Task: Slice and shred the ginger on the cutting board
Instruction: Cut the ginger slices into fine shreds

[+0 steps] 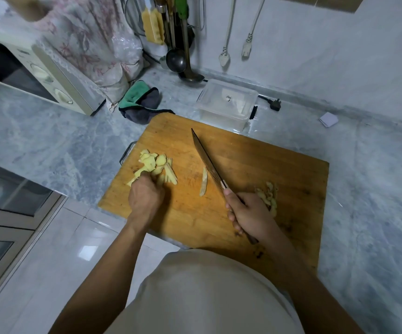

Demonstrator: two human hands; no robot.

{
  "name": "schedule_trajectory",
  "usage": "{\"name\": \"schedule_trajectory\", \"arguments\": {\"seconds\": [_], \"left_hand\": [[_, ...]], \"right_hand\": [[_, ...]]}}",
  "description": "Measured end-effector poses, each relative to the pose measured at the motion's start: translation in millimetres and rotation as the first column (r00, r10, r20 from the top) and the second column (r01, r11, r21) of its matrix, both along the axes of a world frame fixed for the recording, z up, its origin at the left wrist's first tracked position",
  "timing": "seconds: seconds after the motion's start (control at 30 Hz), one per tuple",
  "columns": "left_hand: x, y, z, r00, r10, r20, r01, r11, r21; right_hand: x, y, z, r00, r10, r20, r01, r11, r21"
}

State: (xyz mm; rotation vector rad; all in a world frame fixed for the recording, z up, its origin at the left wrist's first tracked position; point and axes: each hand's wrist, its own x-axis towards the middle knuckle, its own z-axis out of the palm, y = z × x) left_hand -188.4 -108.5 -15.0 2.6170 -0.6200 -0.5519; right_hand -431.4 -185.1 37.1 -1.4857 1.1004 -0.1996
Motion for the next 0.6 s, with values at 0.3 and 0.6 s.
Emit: {"name": "schedule_trajectory", "arguments": {"seconds": [0.3, 0.6], "left_hand": [[0, 21, 0, 0.996, 0.015, -0.085, -0.019, 0.999, -0.043], [-17, 24, 0, 0.988, -0.061, -0.142, 0.051, 0.996, -0.074]], "right_hand": [[-5, 3, -3, 1.0, -0.008, 0.006, 0.008, 1.0, 0.007], [-5, 7, -4, 0.999, -0.038, 0.013, 0.038, 0.999, 0.002]]}}
